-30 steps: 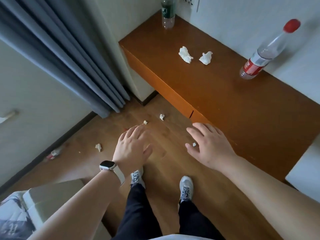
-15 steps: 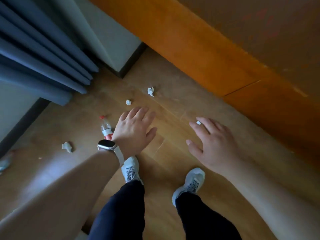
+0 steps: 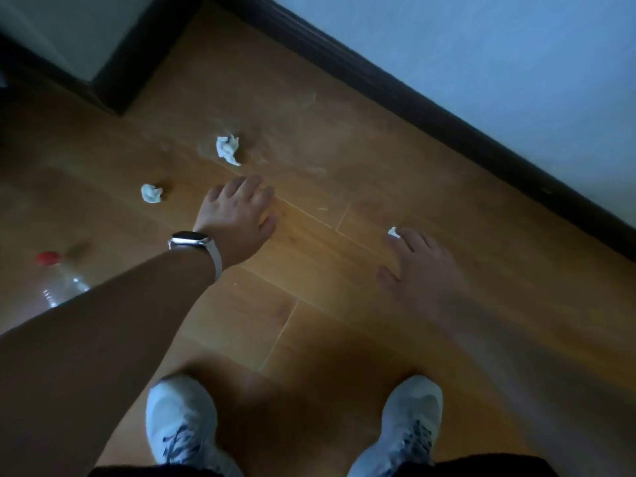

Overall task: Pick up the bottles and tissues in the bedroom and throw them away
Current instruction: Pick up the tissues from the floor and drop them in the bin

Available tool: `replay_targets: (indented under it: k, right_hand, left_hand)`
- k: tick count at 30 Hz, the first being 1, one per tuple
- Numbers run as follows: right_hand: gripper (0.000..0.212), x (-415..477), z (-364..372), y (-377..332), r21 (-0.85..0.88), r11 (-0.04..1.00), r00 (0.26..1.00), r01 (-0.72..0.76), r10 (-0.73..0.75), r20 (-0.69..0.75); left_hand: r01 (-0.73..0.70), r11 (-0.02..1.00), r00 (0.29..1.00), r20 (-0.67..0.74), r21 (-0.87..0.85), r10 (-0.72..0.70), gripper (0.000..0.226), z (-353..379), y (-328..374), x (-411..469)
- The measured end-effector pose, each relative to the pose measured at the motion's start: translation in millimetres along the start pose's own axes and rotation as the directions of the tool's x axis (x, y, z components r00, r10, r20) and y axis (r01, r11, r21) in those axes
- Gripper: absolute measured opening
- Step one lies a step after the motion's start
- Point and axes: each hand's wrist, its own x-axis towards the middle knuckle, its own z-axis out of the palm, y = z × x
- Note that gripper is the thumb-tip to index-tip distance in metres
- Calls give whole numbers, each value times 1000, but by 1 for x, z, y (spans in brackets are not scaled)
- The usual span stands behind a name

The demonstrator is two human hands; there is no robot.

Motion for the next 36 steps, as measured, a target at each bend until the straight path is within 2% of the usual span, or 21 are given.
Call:
replay_targets:
  k: [2,6,8,13,17,21,26,29,31,32,34,36]
  right_hand:
    - [63,24,24,12,36,998,998,-59,59,2]
    - [52,67,63,28,83,985,988,-154,153,15]
    - [54,82,77,29,107,974,980,-198,197,19]
    - [64,101,96,25,214,911,935,-353,347,69]
    - [63,109,106,20,322,866,922,-383,379,77]
    - [49,108,111,13,356,870,932,-341,361,11]
    - [30,102,114,1,314,899,949,-304,314,18]
    - [23,98,104,-11,347,904,958,-250,282,-45]
    - [20,98,96,-23,320,921,964,-220,256,-72]
    - [18,99,94,-29,362,910,964,-200,249,-92]
    - [14,104,93,-44,494,863,965,-109,211,-156]
    - [10,111,90,-57,524,851,964,12,130,-232]
  left_hand:
    - [-17,999,1000,13,48,16,55,26,-15,23]
    - [21,990,999,31,140,-25,57,58,-49,64]
    - [26,986,999,20,164,-30,60,66,-64,81]
    - [94,988,995,-57,122,-87,60,76,-93,106]
    - [166,985,985,-63,37,-163,66,79,-109,114]
    - [215,970,974,-45,-112,-221,52,85,-122,112]
    - [160,966,981,-79,-204,-179,36,84,-123,105]
    - [118,955,986,-80,-273,-144,41,79,-115,101]
    - [132,938,984,-68,-319,-162,42,72,-108,97]
    - [148,926,983,-54,-347,-178,40,67,-104,95]
    - [178,897,978,-30,-406,-208,39,57,-97,89]
    - [205,873,971,-22,-442,-239,35,46,-91,82]
